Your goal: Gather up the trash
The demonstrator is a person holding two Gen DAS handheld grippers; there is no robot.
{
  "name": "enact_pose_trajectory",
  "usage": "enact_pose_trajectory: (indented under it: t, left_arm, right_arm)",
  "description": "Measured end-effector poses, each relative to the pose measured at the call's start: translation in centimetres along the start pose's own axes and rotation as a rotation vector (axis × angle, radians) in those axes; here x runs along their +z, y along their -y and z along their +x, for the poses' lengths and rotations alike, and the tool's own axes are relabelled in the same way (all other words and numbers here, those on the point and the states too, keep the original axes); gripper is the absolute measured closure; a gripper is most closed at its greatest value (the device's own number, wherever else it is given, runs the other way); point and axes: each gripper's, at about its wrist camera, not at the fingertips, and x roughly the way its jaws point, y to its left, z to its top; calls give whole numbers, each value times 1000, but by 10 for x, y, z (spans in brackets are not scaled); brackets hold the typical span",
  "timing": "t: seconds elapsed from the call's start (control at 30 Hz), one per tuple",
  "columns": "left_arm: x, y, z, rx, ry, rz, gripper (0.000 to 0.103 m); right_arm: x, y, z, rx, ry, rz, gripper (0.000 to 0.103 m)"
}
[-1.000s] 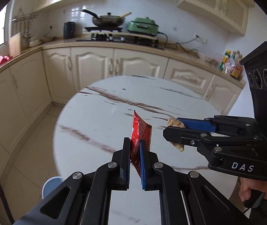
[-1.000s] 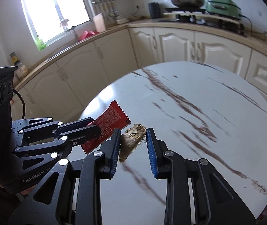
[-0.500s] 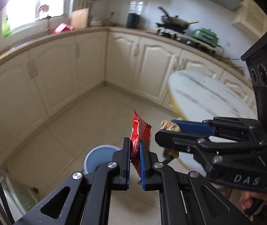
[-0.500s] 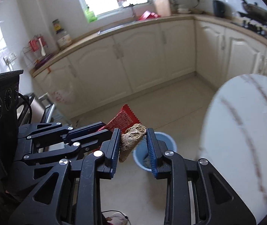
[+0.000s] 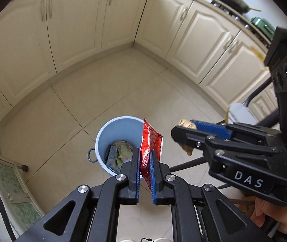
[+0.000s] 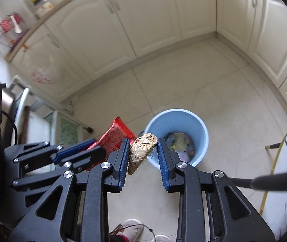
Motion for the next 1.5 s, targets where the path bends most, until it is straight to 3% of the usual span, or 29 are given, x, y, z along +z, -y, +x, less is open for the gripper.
enact_pose_trajectory:
  t: [0.17,0.3,0.37,0.43,0.5,0.6,0.73,0.8,0.87,1.17,1.4,1.5]
  left_arm:
    - [19,-5,31,34,-24,-25,97]
    - [40,-2,51,65,-50,-46,96]
    - [54,0,62,62,-60,-57,89]
    - [59,-6,67,71,-72,-72,62]
    - [63,-7,66,126,-49,-81,45]
    - [63,-2,66,132,-31,-98,44]
    - [61,2,53,174,-21,-124,42]
    - [57,1,43,191,-12,-134,42]
    - [56,3,34,224,1,-141,39]
    - [21,31,-52,247,104,-186,32]
    - [-20,80,-137,254,263,-163,8]
    - [-39,108,-170,222,307,-149,7]
  right_arm:
    - [11,23,23,-24,10,26,72]
    - [18,36,23,-39,37,34,56]
    - [20,41,18,-41,54,42,55]
    - [20,44,13,-50,68,46,50]
    - [21,45,9,-53,83,50,49]
    - [22,45,3,-59,91,52,46]
    - [23,40,-7,-61,105,55,33]
    - [23,35,-13,-66,101,52,27]
    - [22,28,-19,-66,99,43,14]
    - [13,-22,-86,-76,147,-50,9]
    - [-20,-61,-187,-121,266,-102,0]
    - [-39,-69,-229,-137,301,-95,0]
